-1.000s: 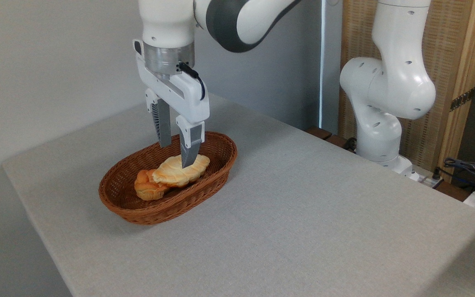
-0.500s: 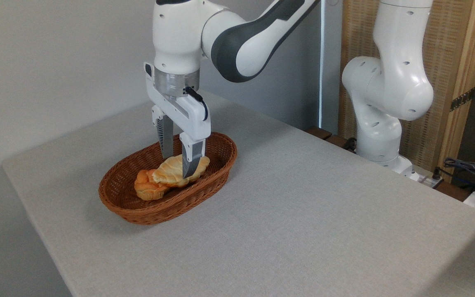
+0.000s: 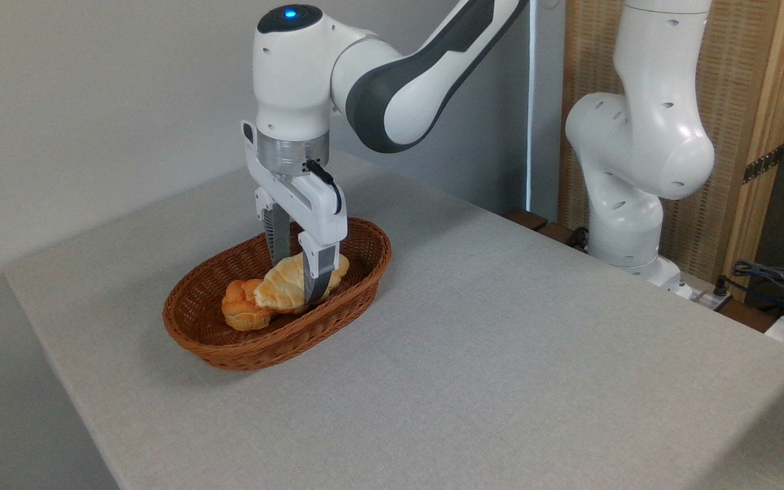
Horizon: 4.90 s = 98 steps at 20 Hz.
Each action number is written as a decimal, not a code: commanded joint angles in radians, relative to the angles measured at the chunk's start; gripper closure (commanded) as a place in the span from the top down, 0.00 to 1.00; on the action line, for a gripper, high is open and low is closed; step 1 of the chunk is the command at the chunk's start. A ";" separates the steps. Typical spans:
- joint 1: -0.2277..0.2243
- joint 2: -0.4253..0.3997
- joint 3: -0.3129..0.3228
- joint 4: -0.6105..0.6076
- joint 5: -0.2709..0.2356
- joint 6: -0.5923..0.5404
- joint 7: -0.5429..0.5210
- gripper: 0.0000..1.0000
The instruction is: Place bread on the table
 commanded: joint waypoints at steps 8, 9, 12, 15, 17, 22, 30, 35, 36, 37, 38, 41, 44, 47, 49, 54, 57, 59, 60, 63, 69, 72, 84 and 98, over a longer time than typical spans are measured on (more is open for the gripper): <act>-0.021 0.008 0.024 0.008 -0.008 0.019 0.005 0.36; -0.021 0.008 0.025 0.008 -0.008 0.018 0.002 0.35; -0.021 0.008 0.027 0.031 -0.008 -0.001 -0.003 0.30; -0.016 0.008 0.039 0.075 -0.008 -0.078 -0.001 0.26; -0.019 0.007 0.060 0.086 -0.010 -0.093 -0.003 0.24; -0.021 0.008 0.106 0.185 -0.017 -0.179 -0.004 0.23; -0.019 0.016 0.240 0.406 0.122 -0.440 0.161 0.31; -0.018 0.014 0.355 0.486 0.225 -0.587 0.428 0.68; -0.015 0.014 0.357 0.486 0.239 -0.587 0.437 1.00; -0.013 0.014 0.357 0.486 0.256 -0.587 0.442 1.00; -0.012 0.014 0.363 0.486 0.265 -0.587 0.444 1.00; -0.012 0.013 0.378 0.488 0.263 -0.587 0.445 1.00; -0.012 0.013 0.378 0.488 0.262 -0.587 0.445 1.00; -0.012 0.013 0.378 0.488 0.262 -0.587 0.445 1.00; -0.012 0.013 0.383 0.488 0.260 -0.587 0.445 1.00; -0.012 0.014 0.383 0.502 0.256 -0.587 0.441 1.00; -0.013 0.014 0.383 0.505 0.254 -0.587 0.435 1.00; -0.013 0.014 0.381 0.505 0.253 -0.587 0.431 1.00; -0.013 0.014 0.381 0.506 0.247 -0.587 0.418 1.00; -0.013 0.016 0.380 0.516 0.202 -0.587 0.350 1.00; -0.007 0.020 0.316 0.522 0.158 -0.587 0.217 1.00; 0.078 0.036 0.181 0.523 0.156 -0.586 0.126 1.00; 0.140 0.122 0.105 0.667 0.165 -0.709 0.131 1.00; 0.146 0.125 0.142 0.683 0.154 -0.721 0.148 1.00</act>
